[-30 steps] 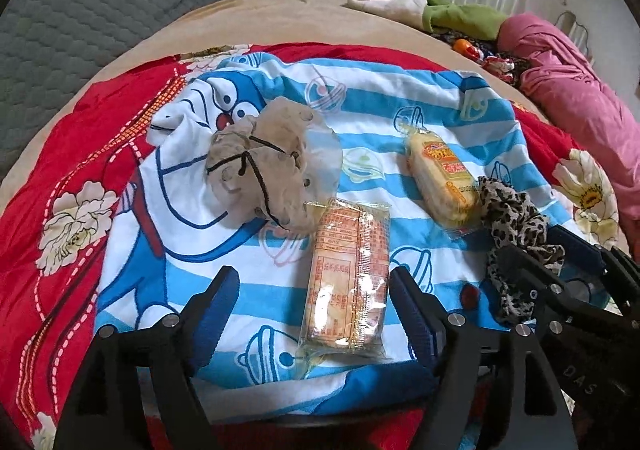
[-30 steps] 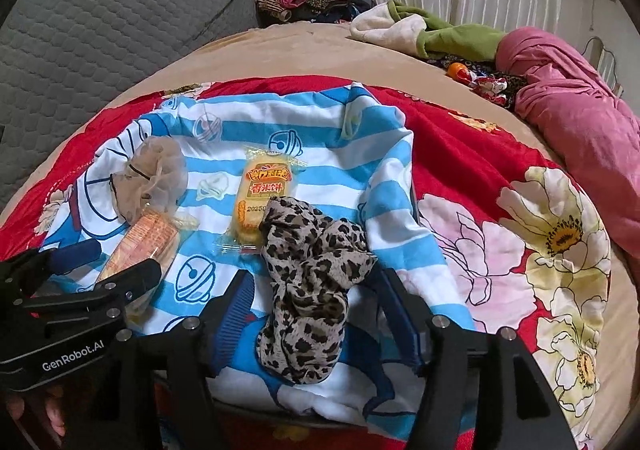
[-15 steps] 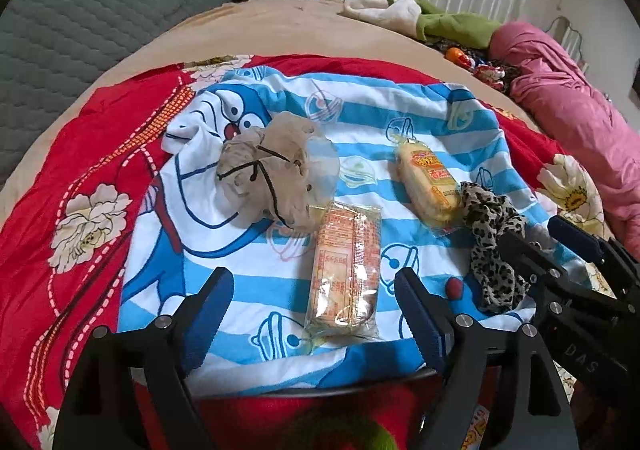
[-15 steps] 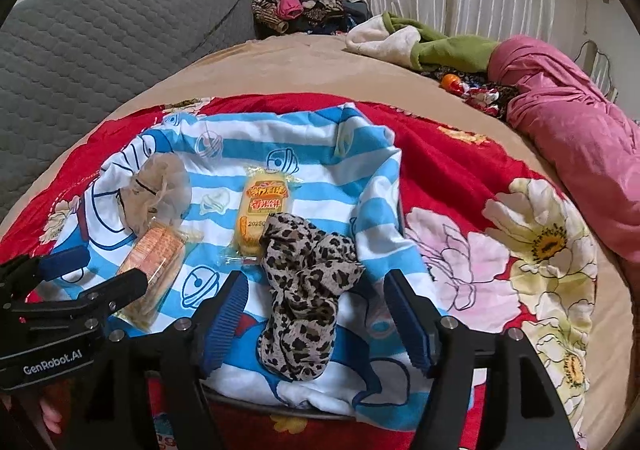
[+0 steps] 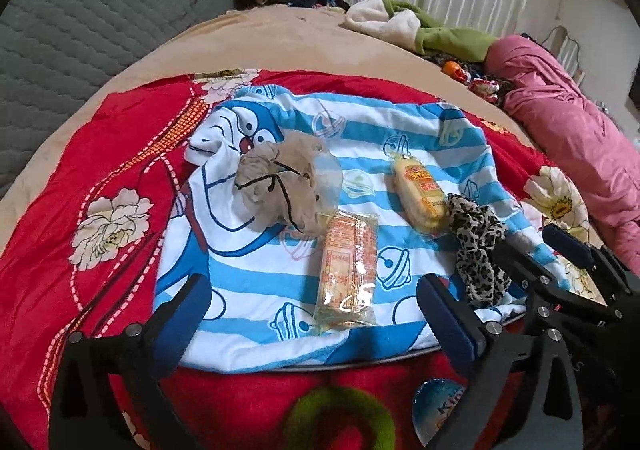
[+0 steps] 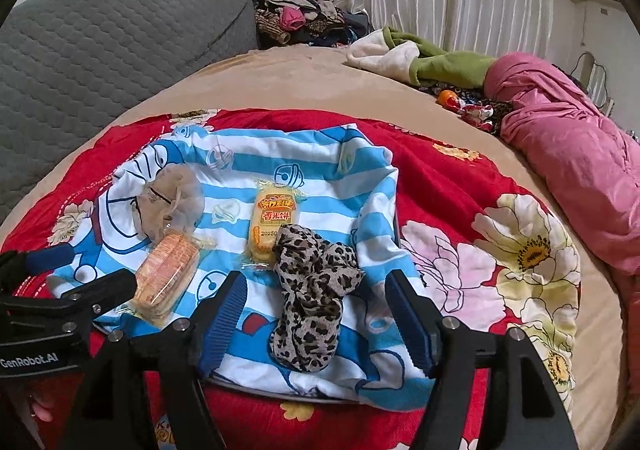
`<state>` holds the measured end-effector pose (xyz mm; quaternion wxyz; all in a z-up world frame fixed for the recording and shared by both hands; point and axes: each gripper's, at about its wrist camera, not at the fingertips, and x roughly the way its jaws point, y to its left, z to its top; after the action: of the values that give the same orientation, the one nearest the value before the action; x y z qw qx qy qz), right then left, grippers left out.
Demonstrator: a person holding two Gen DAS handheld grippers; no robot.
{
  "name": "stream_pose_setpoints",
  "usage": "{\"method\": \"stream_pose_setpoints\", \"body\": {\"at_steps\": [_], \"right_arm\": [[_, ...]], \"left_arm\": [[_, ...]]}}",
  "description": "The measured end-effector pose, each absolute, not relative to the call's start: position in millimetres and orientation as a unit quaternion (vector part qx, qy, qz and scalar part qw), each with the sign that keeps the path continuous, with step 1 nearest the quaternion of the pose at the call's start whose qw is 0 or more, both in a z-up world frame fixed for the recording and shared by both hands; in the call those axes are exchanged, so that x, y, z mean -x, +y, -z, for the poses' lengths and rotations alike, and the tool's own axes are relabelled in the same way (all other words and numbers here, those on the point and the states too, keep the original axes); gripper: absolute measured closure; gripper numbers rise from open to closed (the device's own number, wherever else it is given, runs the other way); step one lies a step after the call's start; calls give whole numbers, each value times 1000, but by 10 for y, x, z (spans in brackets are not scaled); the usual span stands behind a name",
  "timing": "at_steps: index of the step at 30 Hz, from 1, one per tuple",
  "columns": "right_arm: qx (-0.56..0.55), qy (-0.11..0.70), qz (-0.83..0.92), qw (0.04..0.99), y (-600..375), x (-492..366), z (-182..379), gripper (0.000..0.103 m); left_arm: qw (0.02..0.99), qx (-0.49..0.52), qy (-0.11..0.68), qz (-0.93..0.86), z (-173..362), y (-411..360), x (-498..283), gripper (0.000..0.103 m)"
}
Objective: Organize objects
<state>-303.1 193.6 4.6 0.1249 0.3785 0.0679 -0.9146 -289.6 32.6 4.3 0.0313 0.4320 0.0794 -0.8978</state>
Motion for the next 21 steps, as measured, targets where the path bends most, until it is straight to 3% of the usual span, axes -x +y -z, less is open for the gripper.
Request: {"method": "stream_pose_setpoints", "body": {"at_steps": [9, 21], "right_arm": [[-375, 54, 918, 118, 2023, 2868, -164, 31], [-345, 48, 929, 122, 2018, 2545, -452, 18]], "left_arm": [[31, -426, 88, 900, -133, 258, 2776, 1], [15, -392, 102, 914, -424, 239, 2507, 1]]}}
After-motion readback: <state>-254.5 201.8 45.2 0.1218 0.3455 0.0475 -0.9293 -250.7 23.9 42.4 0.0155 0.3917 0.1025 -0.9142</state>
